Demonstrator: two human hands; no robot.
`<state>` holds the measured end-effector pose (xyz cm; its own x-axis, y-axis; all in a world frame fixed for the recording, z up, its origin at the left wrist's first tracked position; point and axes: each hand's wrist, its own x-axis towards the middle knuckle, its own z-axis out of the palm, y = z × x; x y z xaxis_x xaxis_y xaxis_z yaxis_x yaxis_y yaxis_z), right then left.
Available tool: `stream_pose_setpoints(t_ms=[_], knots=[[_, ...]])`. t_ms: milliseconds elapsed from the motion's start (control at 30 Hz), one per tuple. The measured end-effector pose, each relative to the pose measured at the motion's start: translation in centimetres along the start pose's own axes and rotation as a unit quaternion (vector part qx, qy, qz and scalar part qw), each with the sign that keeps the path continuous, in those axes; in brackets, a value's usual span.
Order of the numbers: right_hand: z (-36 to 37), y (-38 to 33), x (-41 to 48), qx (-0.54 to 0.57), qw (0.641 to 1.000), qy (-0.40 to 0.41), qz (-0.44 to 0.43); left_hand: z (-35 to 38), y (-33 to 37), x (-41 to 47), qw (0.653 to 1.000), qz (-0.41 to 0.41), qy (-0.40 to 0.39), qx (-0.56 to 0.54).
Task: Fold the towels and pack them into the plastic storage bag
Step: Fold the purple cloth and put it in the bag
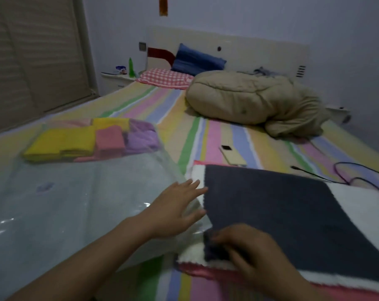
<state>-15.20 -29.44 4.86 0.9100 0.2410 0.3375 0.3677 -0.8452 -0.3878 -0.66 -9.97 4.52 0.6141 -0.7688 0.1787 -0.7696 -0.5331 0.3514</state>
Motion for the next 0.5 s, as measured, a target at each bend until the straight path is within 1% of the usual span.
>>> stream_pose_setpoints(t_ms=[67, 133, 167, 233, 300, 333, 367, 433, 500], knots=[[-1.4, 3.1, -2.4, -0.031, 0.999, 0.032, 0.028, 1.7, -0.3, -0.4, 0.998, -0.018, -0.061, 0.021], [-2.2, 5.3, -4.3, -0.054, 0.997, 0.033, 0.052, 2.4, -0.4, -1.0, 0.992, -0.049, -0.114, 0.031], [-2.5, 6.0, -5.1, -0.054, 0.996, 0.023, 0.062, 2.6, -0.3, -1.2, 0.989, -0.063, -0.125, 0.039], [-3.1, 7.0, -6.3, -0.065, 0.995, 0.005, 0.072, 2.5, 0.3, -1.1, 0.991, -0.084, -0.09, 0.056], [-3.2, 7.4, -7.1, -0.098, 0.993, 0.01, 0.068, 2.4, 1.9, -0.7, 0.994, -0.073, -0.013, 0.085], [-3.1, 7.6, -7.4, -0.107, 0.992, 0.017, 0.062, 2.5, 2.8, -0.5, 0.995, -0.046, 0.031, 0.084], [-3.0, 7.7, -7.7, -0.113, 0.991, 0.031, 0.059, 2.7, 3.8, -0.4, 0.996, -0.011, 0.055, 0.076], [-2.8, 8.1, -8.1, -0.12, 0.989, 0.061, 0.063, 3.5, 5.9, -0.5, 0.994, 0.065, 0.061, 0.063], [-2.6, 8.5, -8.7, -0.13, 0.986, 0.083, 0.061, 5.0, 7.2, -0.7, 0.99, 0.106, 0.056, 0.071]])
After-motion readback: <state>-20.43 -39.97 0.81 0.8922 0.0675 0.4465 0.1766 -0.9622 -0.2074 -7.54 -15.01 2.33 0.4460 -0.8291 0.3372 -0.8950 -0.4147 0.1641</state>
